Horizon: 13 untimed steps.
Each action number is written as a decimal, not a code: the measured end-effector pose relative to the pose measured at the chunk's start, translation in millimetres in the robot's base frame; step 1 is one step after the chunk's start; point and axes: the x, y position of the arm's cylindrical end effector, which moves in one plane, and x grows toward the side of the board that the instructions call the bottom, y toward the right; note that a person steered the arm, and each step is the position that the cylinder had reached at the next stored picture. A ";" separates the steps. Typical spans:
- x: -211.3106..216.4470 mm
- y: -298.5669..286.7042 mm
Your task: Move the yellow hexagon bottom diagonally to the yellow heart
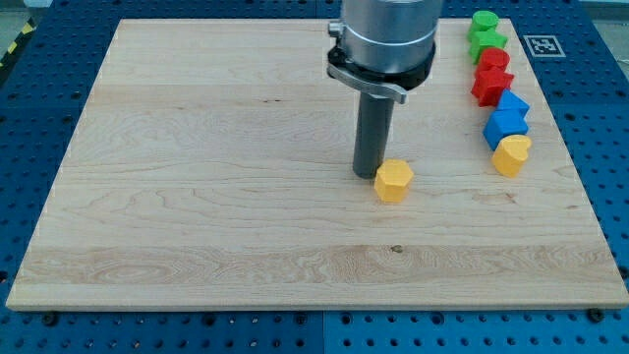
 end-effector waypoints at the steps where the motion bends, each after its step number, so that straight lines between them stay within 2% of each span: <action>1: 3.6 24.9; 3: 36.9 6.7; 4: 67.6 22.8; 5: 60.2 52.8; 6: 54.0 52.0; 8: 29.6 11.2; 10: 26.1 57.8; 12: 26.1 59.4; 13: 26.1 79.4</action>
